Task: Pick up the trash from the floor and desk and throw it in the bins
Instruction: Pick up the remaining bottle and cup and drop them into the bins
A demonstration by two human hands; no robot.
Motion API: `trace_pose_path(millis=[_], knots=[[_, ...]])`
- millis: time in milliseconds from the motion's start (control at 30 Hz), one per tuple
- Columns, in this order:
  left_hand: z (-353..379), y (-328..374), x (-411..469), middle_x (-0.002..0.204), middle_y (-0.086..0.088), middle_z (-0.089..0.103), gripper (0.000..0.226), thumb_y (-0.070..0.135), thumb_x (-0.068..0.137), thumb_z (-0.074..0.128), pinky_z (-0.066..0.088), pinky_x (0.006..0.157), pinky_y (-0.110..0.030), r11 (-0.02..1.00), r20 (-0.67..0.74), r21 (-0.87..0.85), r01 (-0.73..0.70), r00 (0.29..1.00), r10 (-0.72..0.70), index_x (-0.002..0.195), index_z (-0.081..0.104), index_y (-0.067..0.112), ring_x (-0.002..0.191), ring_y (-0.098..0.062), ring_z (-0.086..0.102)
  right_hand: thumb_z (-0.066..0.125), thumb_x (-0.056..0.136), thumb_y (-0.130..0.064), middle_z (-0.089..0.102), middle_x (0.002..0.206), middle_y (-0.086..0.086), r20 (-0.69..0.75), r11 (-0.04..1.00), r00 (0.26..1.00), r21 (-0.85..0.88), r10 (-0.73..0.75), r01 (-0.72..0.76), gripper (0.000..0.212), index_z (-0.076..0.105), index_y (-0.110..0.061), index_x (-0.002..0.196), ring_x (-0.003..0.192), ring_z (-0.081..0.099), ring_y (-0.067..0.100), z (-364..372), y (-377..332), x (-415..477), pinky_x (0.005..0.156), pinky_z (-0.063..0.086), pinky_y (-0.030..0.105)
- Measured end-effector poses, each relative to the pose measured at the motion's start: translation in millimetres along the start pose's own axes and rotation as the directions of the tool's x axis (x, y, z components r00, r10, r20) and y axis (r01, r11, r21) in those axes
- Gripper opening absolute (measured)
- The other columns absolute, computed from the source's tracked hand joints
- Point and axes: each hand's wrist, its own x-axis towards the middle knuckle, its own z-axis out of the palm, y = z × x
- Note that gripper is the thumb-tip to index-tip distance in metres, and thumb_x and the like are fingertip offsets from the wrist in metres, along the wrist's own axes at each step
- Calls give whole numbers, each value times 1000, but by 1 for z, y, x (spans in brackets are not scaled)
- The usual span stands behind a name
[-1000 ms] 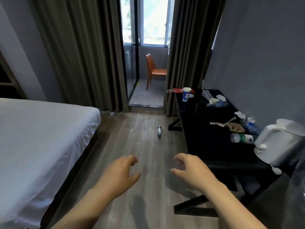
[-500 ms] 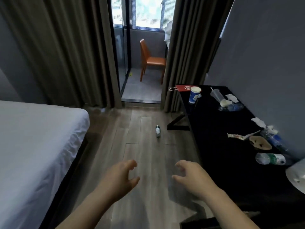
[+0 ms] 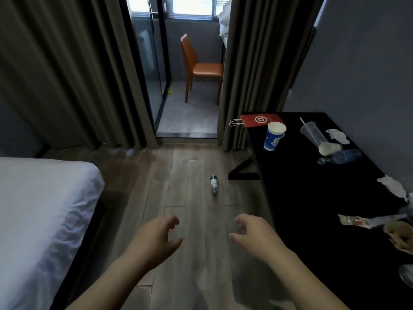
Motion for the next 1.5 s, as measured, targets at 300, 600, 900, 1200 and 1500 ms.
trace_pose_path(millis=[300, 600, 900, 1200, 1500], knots=[[-4, -24, 145, 112, 17, 58, 42, 50, 82, 62, 41, 74, -11, 999, 49, -5, 34, 998, -33, 120, 53, 35, 96, 2, 54, 63, 83, -45, 55, 127, 1, 83, 997, 994, -35, 73, -71, 53, 53, -22, 130, 119, 52, 16, -17, 1, 133, 94, 42, 26], [-34, -82, 308, 111, 15, 59, 42, 49, 82, 63, 48, 81, -18, 999, 132, -31, 22, 991, -17, 119, 54, 32, 99, -2, 56, 64, 83, -42, 51, 129, 0, 88, 978, 975, 6, 206, -207, 57, 47, -22, 133, 119, 51, 17, -29, -34, 277, 96, 44, 28], [-53, -108, 441, 116, 8, 61, 39, 42, 85, 62, 47, 87, -23, 998, 265, -62, -3, 964, 19, 120, 55, 25, 105, -9, 58, 63, 85, -42, 50, 132, 4, 144, 956, 947, 17, 288, -294, 59, 46, -19, 137, 123, 50, 19, -36, -44, 391, 97, 41, 25], [-23, -125, 584, 118, 8, 61, 41, 41, 85, 62, 47, 88, -24, 991, 314, -47, 123, 944, -102, 123, 54, 25, 106, -9, 57, 62, 86, -41, 45, 137, 6, 217, 939, 920, 32, 327, -342, 63, 40, -19, 141, 124, 48, 22, -34, -11, 552, 99, 42, 30], [100, -191, 745, 130, 3, 55, 51, 38, 87, 62, 41, 94, -23, 968, 363, -55, 244, 908, -208, 133, 49, 21, 118, -13, 53, 64, 85, -43, 45, 139, 4, 264, 902, 873, 25, 410, -431, 68, 37, -20, 143, 125, 48, 22, 57, 60, 740, 98, 42, 30]])
